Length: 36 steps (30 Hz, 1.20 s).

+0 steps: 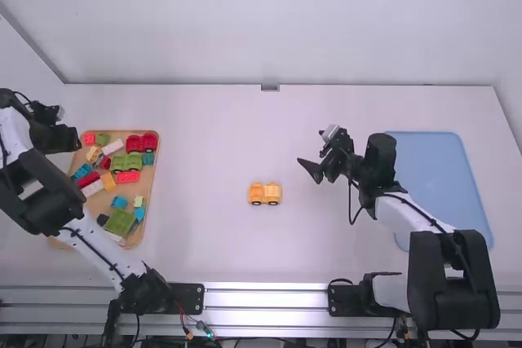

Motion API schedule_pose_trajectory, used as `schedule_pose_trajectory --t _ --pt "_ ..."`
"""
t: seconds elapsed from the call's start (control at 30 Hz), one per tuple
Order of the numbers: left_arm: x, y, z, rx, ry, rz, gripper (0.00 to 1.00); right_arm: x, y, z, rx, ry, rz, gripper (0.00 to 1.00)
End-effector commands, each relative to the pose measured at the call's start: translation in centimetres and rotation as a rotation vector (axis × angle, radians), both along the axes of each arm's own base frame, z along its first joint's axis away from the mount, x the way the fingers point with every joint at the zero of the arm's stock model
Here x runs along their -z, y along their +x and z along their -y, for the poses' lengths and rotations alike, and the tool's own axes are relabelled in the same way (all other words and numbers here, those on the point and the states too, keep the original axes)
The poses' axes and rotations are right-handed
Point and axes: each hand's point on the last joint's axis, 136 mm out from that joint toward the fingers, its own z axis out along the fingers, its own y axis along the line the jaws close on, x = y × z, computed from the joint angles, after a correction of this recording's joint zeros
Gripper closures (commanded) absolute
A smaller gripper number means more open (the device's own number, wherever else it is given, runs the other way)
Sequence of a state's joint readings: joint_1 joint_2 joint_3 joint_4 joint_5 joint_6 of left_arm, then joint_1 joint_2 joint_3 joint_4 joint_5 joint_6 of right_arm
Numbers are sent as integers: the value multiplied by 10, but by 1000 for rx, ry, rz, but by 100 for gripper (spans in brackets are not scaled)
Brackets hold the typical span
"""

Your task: Assemble lego blocks to make yellow taxi

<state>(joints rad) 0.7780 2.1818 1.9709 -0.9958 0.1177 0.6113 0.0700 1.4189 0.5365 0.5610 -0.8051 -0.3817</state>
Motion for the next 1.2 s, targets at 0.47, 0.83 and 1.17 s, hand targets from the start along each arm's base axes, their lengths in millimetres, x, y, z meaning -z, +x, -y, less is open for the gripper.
schedule_pose_trajectory --t 0.47,0.83,1.17 --pt "77 14 9 326 96 -81 36 -17 5 -1 14 46 -8 1" --pt "100 23 11 332 108 -11 39 -16 4 -2 9 47 -17 1" --pt "114 20 10 324 89 -1 44 -12 2 -2 9 46 -36 2"
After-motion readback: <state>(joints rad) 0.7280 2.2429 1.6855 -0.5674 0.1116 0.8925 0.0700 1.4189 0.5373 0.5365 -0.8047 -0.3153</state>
